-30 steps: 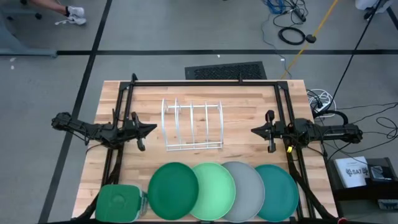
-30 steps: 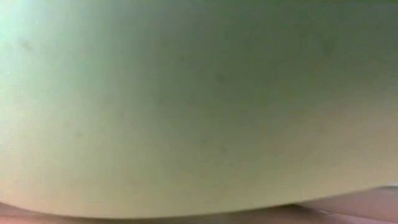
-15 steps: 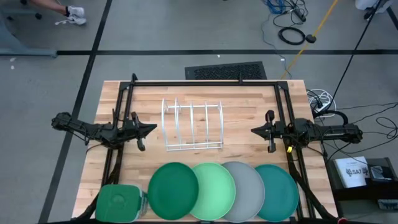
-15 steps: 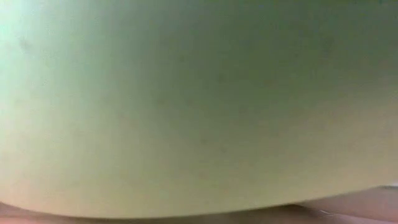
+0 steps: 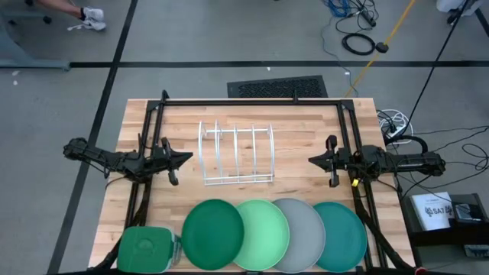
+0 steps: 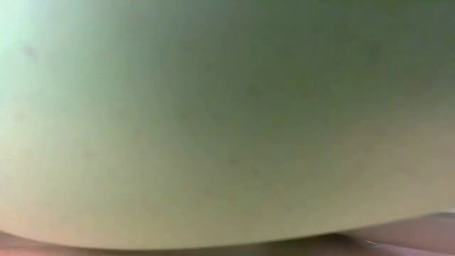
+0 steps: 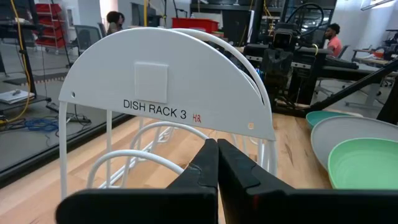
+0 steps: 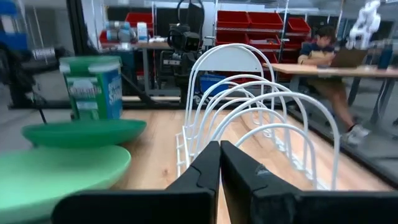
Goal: Sort dishes
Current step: Put the green plate into the white dish rack
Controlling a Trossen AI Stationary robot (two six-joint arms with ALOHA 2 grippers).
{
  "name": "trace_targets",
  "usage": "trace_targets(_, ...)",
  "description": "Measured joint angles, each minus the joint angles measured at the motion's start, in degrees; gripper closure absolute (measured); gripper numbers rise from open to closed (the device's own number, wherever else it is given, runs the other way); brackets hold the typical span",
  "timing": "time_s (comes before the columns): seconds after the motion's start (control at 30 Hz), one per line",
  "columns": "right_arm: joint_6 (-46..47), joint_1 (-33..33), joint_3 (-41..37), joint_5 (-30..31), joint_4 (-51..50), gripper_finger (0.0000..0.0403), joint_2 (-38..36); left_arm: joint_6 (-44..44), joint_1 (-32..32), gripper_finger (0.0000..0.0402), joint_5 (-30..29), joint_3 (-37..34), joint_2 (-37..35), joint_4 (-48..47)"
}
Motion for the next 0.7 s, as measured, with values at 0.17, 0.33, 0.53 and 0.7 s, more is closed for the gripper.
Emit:
trace_targets(0.17, 12.53, -0.03, 0.01, 1.57, 10.9, 0.0394, 0.25, 0.01, 0.0, 0.0401, 0.0, -0.02, 0.01, -0.01)
trace_targets(0.33, 16.91, -0.01, 0.15, 1.54, 22.64, 0.0394, 1.18, 0.01, 0.0, 0.0401, 0.0, 0.01, 0.01, 0.01)
trace_targets(0.53, 19.94, 0.16, 1.92, 1.19, 25.08, 0.0394, 4.84, 0.01, 0.0, 0.0401, 0.0, 0.01, 0.02, -0.02)
trace_targets(0.7, 19.96, 0.16, 6.71, 1.16, 28.01, 0.0394, 11.79, 0.01, 0.0, 0.0401, 0.0, 0.0, 0.0, -0.01)
